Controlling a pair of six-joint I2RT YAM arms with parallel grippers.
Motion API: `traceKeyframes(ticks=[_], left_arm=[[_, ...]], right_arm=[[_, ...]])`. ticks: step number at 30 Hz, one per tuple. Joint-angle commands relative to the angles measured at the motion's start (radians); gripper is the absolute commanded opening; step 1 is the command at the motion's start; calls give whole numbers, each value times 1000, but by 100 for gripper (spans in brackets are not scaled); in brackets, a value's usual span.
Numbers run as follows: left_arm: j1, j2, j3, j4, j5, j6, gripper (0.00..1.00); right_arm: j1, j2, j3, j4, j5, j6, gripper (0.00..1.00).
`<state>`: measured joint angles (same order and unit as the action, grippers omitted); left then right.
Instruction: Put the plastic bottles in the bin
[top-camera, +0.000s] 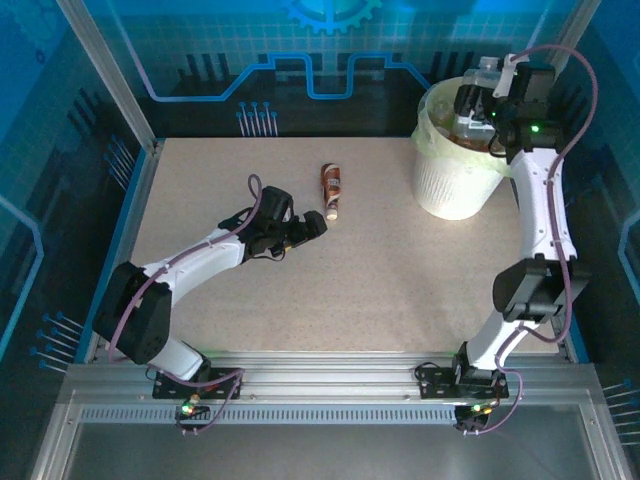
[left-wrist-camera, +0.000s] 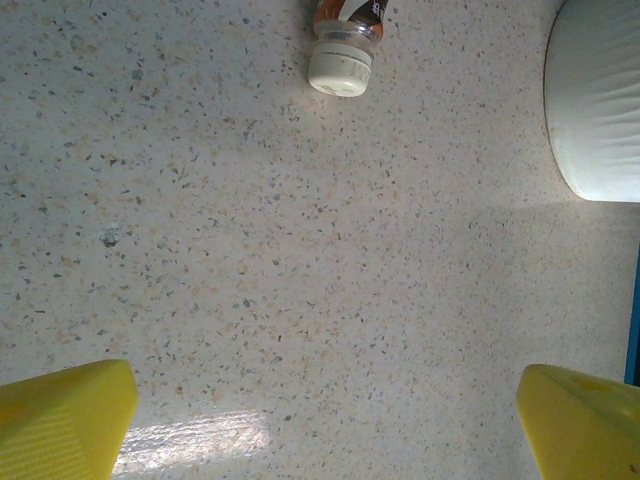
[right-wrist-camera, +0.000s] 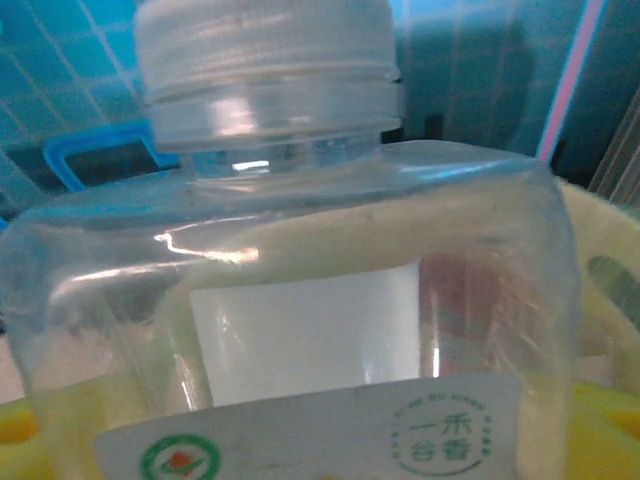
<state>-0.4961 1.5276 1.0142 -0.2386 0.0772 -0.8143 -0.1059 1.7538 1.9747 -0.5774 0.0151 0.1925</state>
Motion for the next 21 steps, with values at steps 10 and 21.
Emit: traceKeyframes(ticks=[10, 21], left_arm=[[6, 67, 26, 25, 32, -12, 99], [4, 289, 223, 42, -49, 121, 99]], right_arm=[[-5, 5, 70, -97, -150, -82, 100], [5, -139, -88, -25, -231, 48, 100]])
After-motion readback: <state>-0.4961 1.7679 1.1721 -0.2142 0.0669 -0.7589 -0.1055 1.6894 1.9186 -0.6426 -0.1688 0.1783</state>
